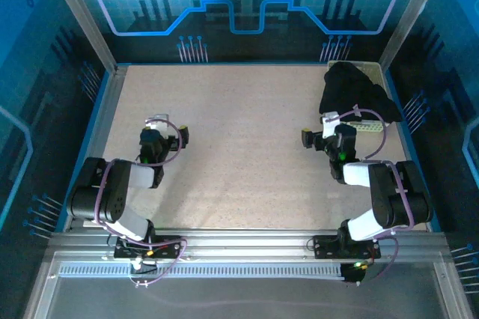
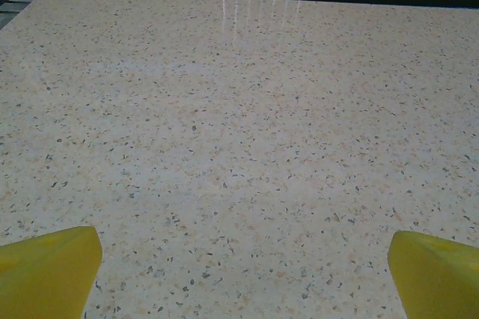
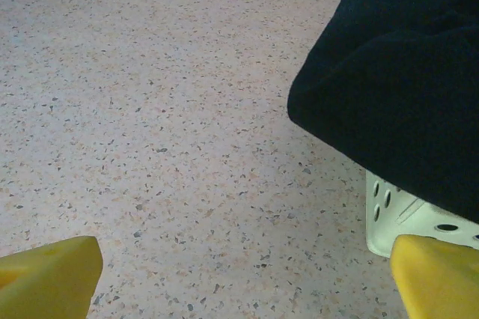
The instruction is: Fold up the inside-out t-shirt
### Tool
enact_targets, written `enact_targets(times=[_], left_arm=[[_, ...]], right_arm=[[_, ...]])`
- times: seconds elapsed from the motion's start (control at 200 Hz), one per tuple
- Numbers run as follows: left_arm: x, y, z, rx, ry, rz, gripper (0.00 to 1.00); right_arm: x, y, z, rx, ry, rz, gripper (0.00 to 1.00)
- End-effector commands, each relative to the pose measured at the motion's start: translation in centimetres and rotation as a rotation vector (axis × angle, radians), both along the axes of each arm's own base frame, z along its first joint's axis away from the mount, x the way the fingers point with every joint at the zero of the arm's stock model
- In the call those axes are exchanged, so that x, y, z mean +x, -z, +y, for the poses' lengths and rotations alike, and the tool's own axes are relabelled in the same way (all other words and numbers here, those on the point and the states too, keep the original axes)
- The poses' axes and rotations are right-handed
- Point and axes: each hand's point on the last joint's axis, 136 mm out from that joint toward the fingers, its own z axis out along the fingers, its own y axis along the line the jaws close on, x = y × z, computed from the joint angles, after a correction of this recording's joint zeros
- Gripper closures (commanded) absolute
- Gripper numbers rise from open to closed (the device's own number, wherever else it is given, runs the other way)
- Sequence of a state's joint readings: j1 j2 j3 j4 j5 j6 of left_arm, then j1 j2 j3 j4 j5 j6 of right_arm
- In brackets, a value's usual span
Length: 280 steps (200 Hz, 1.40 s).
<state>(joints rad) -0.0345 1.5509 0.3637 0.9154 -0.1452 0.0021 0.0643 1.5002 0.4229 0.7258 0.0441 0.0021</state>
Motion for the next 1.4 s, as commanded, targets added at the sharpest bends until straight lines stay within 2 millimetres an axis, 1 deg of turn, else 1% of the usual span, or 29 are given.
enact_targets(times=[0.0,0.956,1.051,1.136,1.241,1.286,1.306,1.396], left_arm=[[0.6,-0.9,0.7,0.002,-0.026,-0.034,0.01],[0.6,-0.9,0.7,0.002,-0.027,-0.034,0.01],[0.3,-1.2,0.4,0.01,-0.014,-0.049,0.01],[-0.6,-2.7,-0.8,0.054,0.016,-0.082,0.01],[-1.5,-4.4,-1.5,0.077,0.021,-0.082,0.01],[-2.0,-5.3,-1.7,0.077,0.014,-0.082,0.01],[-2.3,-5.6,-1.9,0.076,0.012,-0.081,0.01],[-3.6,-8.1,-2.2,0.068,-0.017,-0.11,0.01]], right_arm=[[0.7,-0.9,-0.4,-0.006,0.005,-0.031,0.0],[0.6,-0.9,-0.4,-0.005,0.005,-0.032,0.0],[0.5,-0.9,-0.2,-0.006,-0.007,-0.038,0.0],[0.0,-1.8,0.8,-0.034,-0.05,-0.064,0.0],[-0.9,-3.3,2.1,-0.094,-0.084,-0.083,0.0],[-1.4,-4.5,2.5,-0.109,-0.085,-0.106,0.0],[-1.5,-4.7,2.7,-0.113,-0.09,-0.109,0.0],[-2.6,-8.0,2.7,-0.105,-0.054,-0.157,0.0]])
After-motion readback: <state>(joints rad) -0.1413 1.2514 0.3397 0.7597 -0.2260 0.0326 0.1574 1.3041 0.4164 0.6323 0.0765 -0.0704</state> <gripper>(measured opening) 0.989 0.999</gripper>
